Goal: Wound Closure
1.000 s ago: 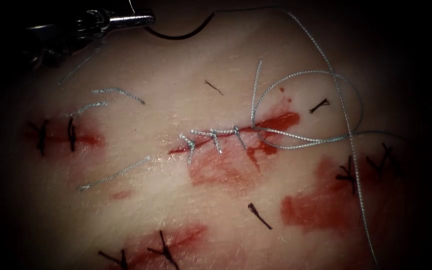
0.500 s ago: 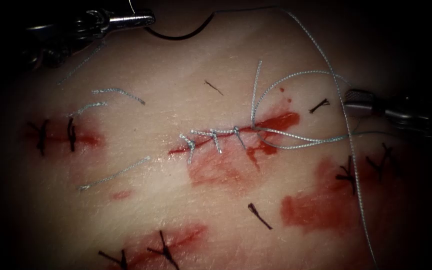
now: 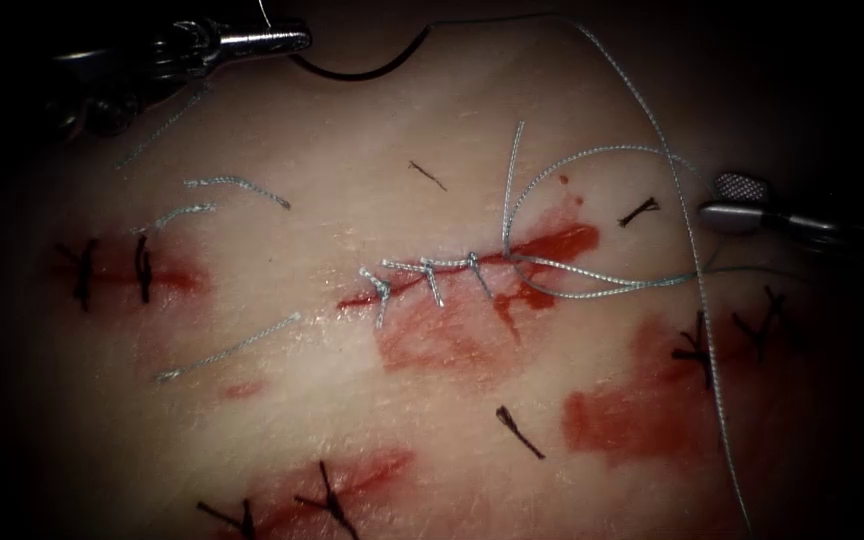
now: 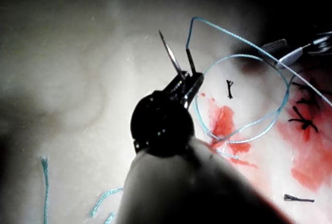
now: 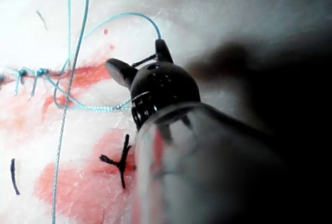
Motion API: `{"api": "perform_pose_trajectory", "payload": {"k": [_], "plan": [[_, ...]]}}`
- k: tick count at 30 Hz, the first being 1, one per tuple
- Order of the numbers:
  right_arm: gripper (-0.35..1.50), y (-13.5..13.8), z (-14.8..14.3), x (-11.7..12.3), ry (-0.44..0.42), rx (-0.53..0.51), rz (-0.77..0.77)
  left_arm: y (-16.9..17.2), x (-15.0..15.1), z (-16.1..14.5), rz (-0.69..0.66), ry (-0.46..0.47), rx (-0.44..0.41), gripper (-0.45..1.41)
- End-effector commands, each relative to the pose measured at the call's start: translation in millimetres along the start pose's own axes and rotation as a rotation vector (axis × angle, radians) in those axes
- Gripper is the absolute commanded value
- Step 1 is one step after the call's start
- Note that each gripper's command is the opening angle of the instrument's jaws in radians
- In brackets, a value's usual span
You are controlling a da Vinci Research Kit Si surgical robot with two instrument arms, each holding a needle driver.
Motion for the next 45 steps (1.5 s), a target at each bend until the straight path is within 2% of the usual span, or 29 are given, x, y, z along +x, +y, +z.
{"api": "perform_pose_trajectory", "payload": {"k": [1,5,6,10,12,13,14,15,16,19,23,25,26,27,29,30,33,37,40,45], "plan": [[0.81,-0.2,0.6,-1.1,-0.003,-0.044,0.022,-0.3,-0.3,0.5,0.0,0.0,0.0,-0.45],[0.81,0.2,0.6,-1.3,-0.036,-0.094,0.044,-0.3,-0.3,0.5,0.0,0.0,0.0,-0.45],[0.73,0.4,0.6,-1.6,-0.041,-0.096,0.108,-0.3,-0.3,0.5,0.0,0.0,0.0,-0.45],[0.64,0.4,0.8,-2.1,-0.044,-0.087,0.16,-0.3,-0.3,0.5,0.0,0.0,0.0,-0.45],[0.54,0.3,1.0,-2.5,-0.053,-0.073,0.199,-0.3,-0.3,0.6,0.0,0.0,0.0,-0.45],[0.09,0.2,1.1,-2.5,-0.06,-0.066,0.223,-0.3,-0.4,0.6,0.0,0.0,0.0,-0.45],[-0.05,0.1,1.2,-2.6,-0.065,-0.061,0.242,-0.3,-0.4,0.6,0.0,0.0,0.0,-0.45],[-0.28,0.0,1.2,-2.6,-0.068,-0.057,0.26,-0.3,-0.4,0.6,0.0,0.0,0.0,-0.45],[-0.35,-0.1,1.2,-2.6,-0.077,-0.049,0.284,-0.3,-0.4,0.6,0.0,0.0,0.0,-0.45],[-0.35,-0.5,1.2,-2.6,-0.105,-0.027,0.285,-0.3,-0.4,0.6,0.0,0.001,0.0,-0.45],[-0.35,-0.7,1.4,-1.7,-0.082,0.011,0.279,-0.3,-0.4,0.6,0.0,0.001,0.0,-0.45],[-0.35,-0.7,1.7,0.0,-0.026,0.04,0.219,-0.2,-0.4,0.6,0.0,0.001,0.001,-0.45],[-0.35,-0.8,1.9,1.7,0.025,0.072,0.179,-0.2,-0.4,0.6,0.0,0.001,0.001,-0.45],[-0.35,-0.8,1.9,1.7,0.025,0.072,0.179,-0.2,-0.4,0.6,0.0,0.001,0.001,-0.45],[-0.35,-1.0,2.0,3.2,0.08,0.113,0.137,-0.2,-0.4,0.6,0.0,0.001,0.001,-0.45],[-0.35,-1.3,2.1,4.9,0.141,0.158,0.104,-0.2,-0.4,0.6,0.0,0.001,0.001,-0.45],[-0.35,-2.1,2.2,7.1,0.231,0.241,0.064,-0.2,-0.4,0.6,0.0,0.001,0.001,-0.45],[-0.35,-2.6,2.7,7.4,0.239,0.331,-0.017,-0.2,-0.4,0.7,0.0,0.001,0.002,-0.45],[-0.35,-2.7,3.1,7.3,0.237,0.365,-0.074,-0.1,-0.4,0.7,0.0,0.002,0.002,-0.45],[-0.35,-2.8,3.1,7.0,0.227,0.39,-0.082,-0.1,-0.4,0.7,0.0,0.002,0.002,-0.45]]}}
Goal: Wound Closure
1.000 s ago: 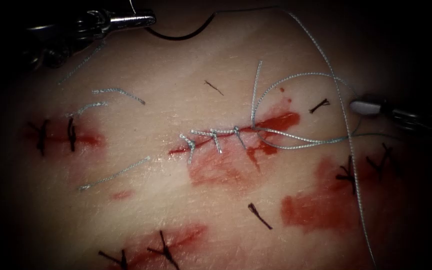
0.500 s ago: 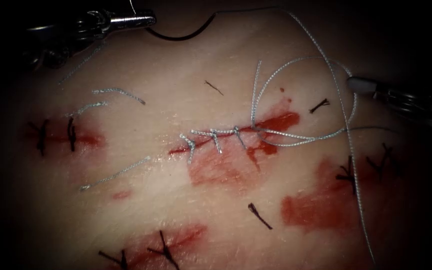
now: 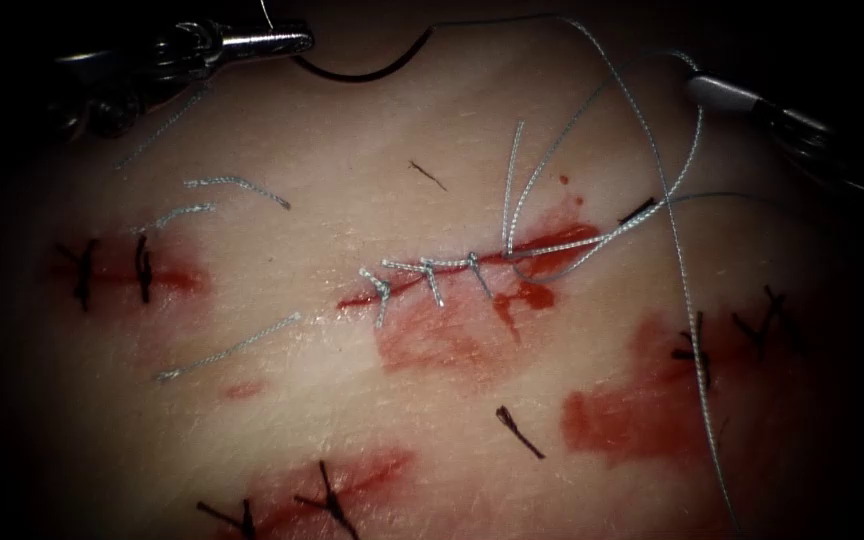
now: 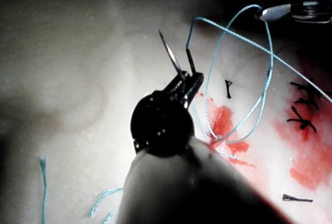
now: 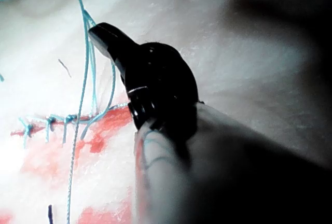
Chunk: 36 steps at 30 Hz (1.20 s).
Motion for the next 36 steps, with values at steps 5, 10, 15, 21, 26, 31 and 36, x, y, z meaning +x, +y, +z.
{"api": "perform_pose_trajectory", "payload": {"k": [5,10,15,21,26,31,36], "plan": [[-0.35,-0.3,0.8,-0.7,0.002,0.006,-0.001,-0.3,-0.4,0.6,0.0,0.0,0.0,-0.45],[-0.35,-0.3,0.7,-0.8,0.001,0.007,-0.001,-0.3,-0.4,0.6,0.0,0.0,0.0,-0.45],[-0.35,-0.5,0.7,-1.0,0.001,0.009,-0.003,-0.3,-0.4,0.6,0.0,0.0,0.0,-0.45],[-0.35,-0.3,0.1,-0.4,0.012,-0.064,0.002,-0.3,-0.4,0.6,0.0,0.0,0.0,-0.45],[-0.35,0.3,-1.0,0.2,0.026,-0.115,0.015,-0.3,-0.4,0.6,0.0,0.0,0.0,-0.45],[-0.35,1.1,-6.3,-3.7,-0.259,-0.511,0.227,-0.2,-0.4,0.6,0.0,0.0,0.0,-0.45],[-0.35,-0.5,-7.8,-3.4,-0.455,-0.829,0.528,-0.3,-0.4,0.6,0.0,0.0,0.0,-0.45]]}}
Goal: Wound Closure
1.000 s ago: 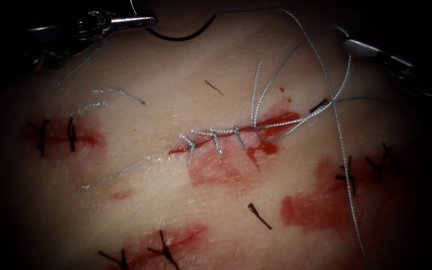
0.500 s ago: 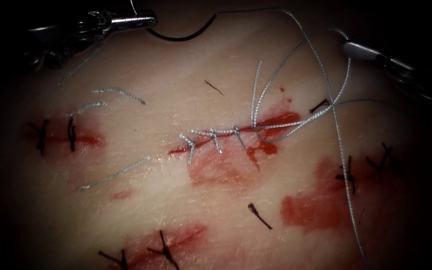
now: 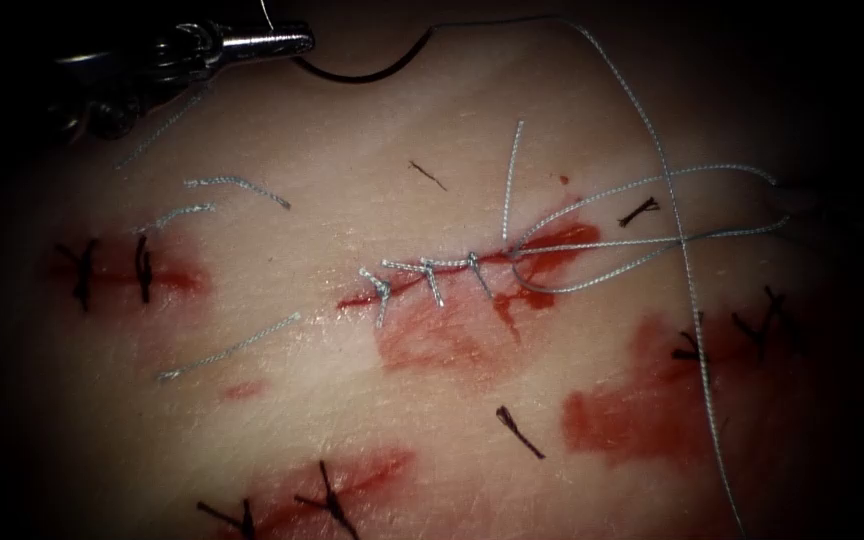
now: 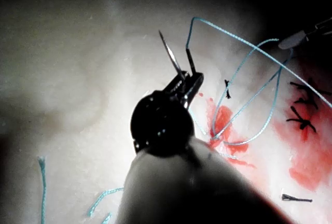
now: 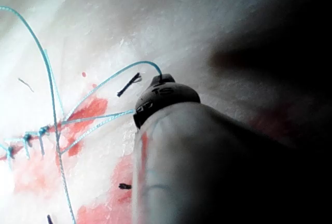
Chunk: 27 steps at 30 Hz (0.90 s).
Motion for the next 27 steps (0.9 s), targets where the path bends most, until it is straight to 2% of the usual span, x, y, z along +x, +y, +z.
{"api": "perform_pose_trajectory", "payload": {"k": [1,4,5,6,8,9,10,13,17,19,21,24,26,27], "plan": [[-0.35,-1.5,0.2,0.2,-0.046,0.009,0.042,-0.3,-0.3,0.5,0.0,0.0,-0.001,-0.45],[-0.35,-2.7,-0.5,0.5,-0.136,0.035,0.157,-0.3,-0.3,0.5,0.0,0.0,0.0,-0.45],[-0.35,-3.6,-0.9,0.6,-0.243,0.084,0.239,-0.3,-0.4,0.5,0.0,0.0,0.0,-0.45],[-0.35,-4.1,-1.0,0.7,-0.309,0.133,0.338,-0.2,-0.4,0.5,0.0,0.0,0.0,-0.45],[-0.35,-4.0,-0.8,0.6,-0.342,0.187,0.432,-0.2,-0.4,0.5,0.0,0.0,0.0,-0.45],[-0.35,-3.6,-0.3,0.2,-0.372,0.248,0.491,-0.2,-0.4,0.5,0.0,0.0,0.0,-0.45],[-0.35,-3.5,-0.1,0.1,-0.391,0.255,0.512,-0.2,-0.3,0.5,0.0,0.0,0.0,-0.45],[-0.35,-3.0,0.7,0.3,-0.41,0.288,0.533,-0.2,-0.3,0.6,0.0,0.0,0.0,-0.45],[-0.35,-2.6,1.4,0.5,-0.381,0.333,0.63,-0.2,-0.3,0.6,0.0,0.0,0.001,-0.45],[-0.35,-2.8,1.5,0.5,-0.395,0.325,0.707,-0.2,-0.3,0.6,0.0,0.001,0.001,-0.45],[-0.35,-3.0,1.8,0.6,-0.434,0.34,0.911,-0.2,-0.4,0.6,0.0,0.001,0.001,-0.45],[-0.35,-2.8,2.5,0.8,-0.473,0.345,1.059,-0.1,-0.4,0.6,0.0,0.001,0.001,-0.45],[-0.35,-2.5,2.8,0.8,-0.484,0.363,1.091,-0.1,-0.4,0.6,0.0,0.001,0.001,-0.45],[-0.35,-2.3,3.2,0.9,-0.519,0.362,1.215,-0.1,-0.4,0.6,0.0,0.001,0.001,-0.45]]}}
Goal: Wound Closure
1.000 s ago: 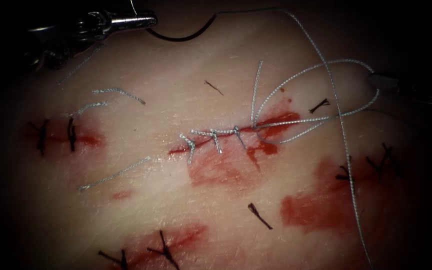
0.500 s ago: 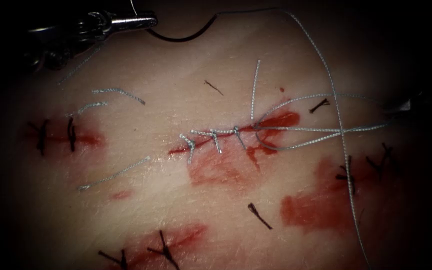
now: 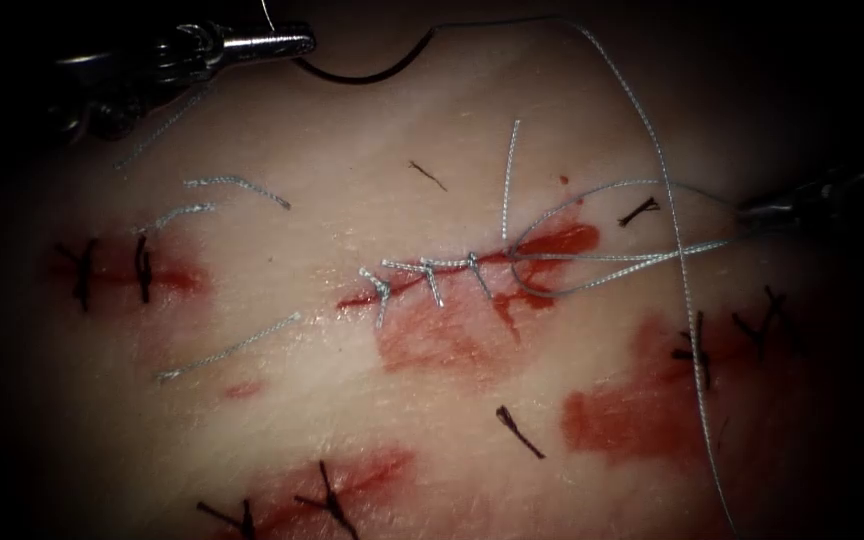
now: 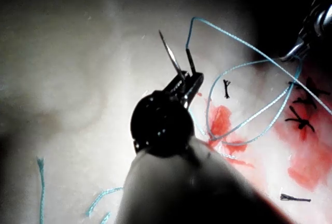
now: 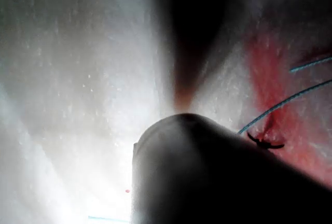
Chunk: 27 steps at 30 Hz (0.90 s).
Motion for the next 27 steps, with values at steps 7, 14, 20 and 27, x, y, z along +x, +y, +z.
{"api": "perform_pose_trajectory", "payload": {"k": [7,14,20,27], "plan": [[-0.35,2.5,0.7,0.0,-0.231,-0.135,0.104,-0.3,-0.4,0.6,0.001,0.001,0.0,-0.45],[-0.35,2.5,0.7,0.0,-0.231,-0.144,0.103,-0.3,-0.4,0.6,0.001,-0.001,-0.003,-0.45],[0.09,-0.3,0.8,0.5,-0.161,0.178,-0.481,-0.3,-0.4,0.6,0.001,-0.001,-0.003,-0.45],[0.79,-2.3,0.3,-2.1,-0.046,0.245,-1.728,-0.3,-0.4,0.6,0.001,-0.001,-0.003,-0.45]]}}
